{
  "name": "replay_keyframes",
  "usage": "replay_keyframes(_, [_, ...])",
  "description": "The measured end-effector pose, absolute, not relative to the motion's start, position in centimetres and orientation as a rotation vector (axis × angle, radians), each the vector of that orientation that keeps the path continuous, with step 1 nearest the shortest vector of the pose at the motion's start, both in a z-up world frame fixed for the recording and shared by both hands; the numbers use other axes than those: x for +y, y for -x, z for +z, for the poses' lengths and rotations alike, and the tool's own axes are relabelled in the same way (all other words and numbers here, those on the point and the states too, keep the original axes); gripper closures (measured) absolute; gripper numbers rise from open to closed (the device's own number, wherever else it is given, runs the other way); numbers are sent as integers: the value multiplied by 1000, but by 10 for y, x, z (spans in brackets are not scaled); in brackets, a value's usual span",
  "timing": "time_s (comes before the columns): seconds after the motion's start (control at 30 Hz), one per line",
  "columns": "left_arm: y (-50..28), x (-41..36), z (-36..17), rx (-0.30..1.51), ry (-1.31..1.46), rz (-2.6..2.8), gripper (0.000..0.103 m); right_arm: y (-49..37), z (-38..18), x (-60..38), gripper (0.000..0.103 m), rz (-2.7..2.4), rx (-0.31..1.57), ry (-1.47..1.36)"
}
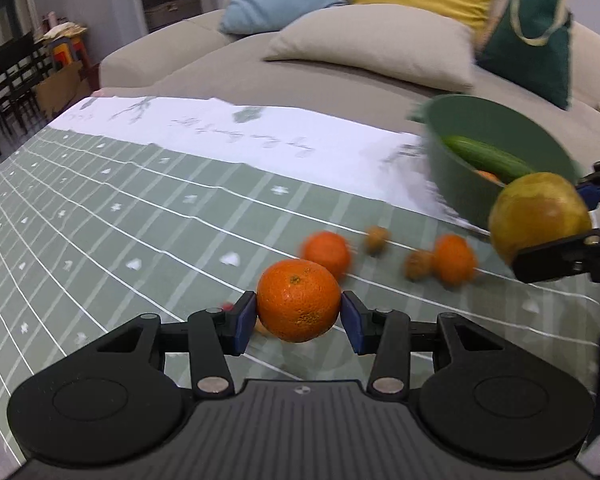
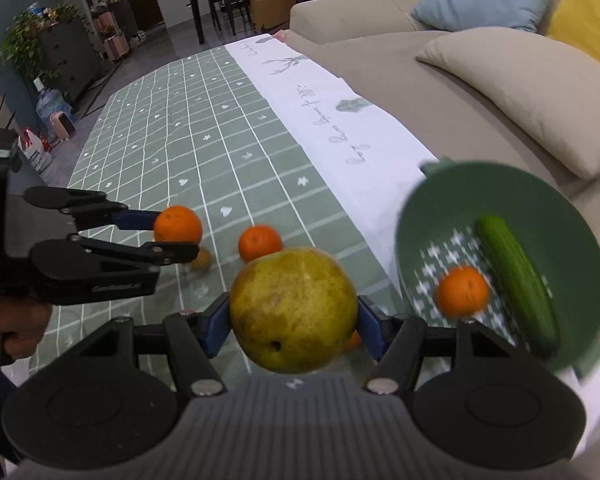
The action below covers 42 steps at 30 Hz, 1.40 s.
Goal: Organize fruits
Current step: 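Lower pear and mandarin into the colander and open both grippers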
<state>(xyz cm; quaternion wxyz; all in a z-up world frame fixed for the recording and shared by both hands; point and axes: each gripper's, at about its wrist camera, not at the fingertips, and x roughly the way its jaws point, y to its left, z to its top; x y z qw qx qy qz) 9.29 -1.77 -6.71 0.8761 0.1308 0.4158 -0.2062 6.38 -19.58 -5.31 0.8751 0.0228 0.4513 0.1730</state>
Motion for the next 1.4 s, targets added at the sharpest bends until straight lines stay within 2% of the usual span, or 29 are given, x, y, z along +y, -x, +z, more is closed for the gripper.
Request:
replay_keyframes(0.33, [-56, -88, -41, 822, -316, -543, 52, -14, -26, -252, 42, 278, 893, -124])
replay_keyframes(0.67, [-87, -172, -20, 750, -384, -604, 51, -62, 11, -319, 42, 194, 791, -146])
replay_keyframes(0.83, [-119, -200, -26, 751, -425, -624, 51, -95, -3, -340, 42, 122, 790, -183])
replay_keyframes(1.0, [-131, -216, -41, 722, -592, -647, 51, -104, -31, -347, 42, 135, 846, -226])
replay_keyframes(1.4, [-148, -227, -82, 713, -816, -783, 51, -112, -76, -323, 41, 231, 956, -122])
